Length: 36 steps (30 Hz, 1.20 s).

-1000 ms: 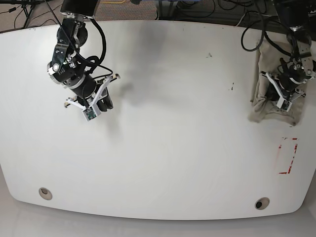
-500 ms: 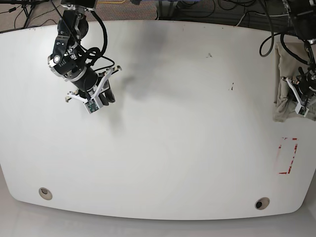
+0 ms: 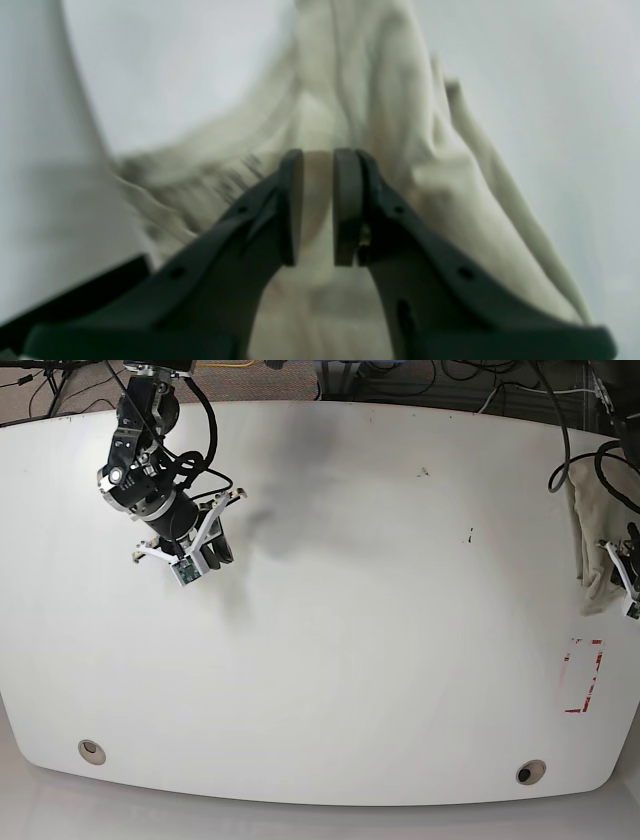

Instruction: Layout the t-shirt on the table in an organized manner, then fold the t-shirt properly

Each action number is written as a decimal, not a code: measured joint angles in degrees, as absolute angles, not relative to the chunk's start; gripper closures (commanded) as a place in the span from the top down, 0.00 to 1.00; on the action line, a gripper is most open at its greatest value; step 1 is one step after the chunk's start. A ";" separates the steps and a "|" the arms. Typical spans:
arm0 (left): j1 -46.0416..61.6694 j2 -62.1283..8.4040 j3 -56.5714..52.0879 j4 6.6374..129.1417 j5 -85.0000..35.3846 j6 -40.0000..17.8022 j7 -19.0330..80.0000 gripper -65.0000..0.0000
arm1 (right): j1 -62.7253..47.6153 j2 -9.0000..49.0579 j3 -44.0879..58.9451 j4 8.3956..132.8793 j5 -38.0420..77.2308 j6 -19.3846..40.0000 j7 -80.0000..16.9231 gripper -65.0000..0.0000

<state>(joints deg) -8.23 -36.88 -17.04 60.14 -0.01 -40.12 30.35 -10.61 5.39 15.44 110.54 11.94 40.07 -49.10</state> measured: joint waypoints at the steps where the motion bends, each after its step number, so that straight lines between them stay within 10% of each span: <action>1: -8.43 -36.84 -17.02 60.53 -0.05 -40.12 30.39 0.16 | -10.61 5.39 15.44 110.54 11.97 40.07 -49.10 0.17; 14: -5.54 -29.15 -19.35 86.17 -0.03 -39.55 38.63 0.15 | -9.19 6.74 15.35 113.78 11.25 40.10 -48.66 0.17; 36: 19.57 -6.83 -17.98 97.69 5.76 -32.62 3.68 0.15 | -14.00 4.78 22.11 106.80 -11.53 39.70 -15.57 0.17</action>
<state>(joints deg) 19.57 -6.83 -17.98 97.69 5.76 -32.62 3.68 -14.00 4.78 22.11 106.80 -11.53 39.70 -15.57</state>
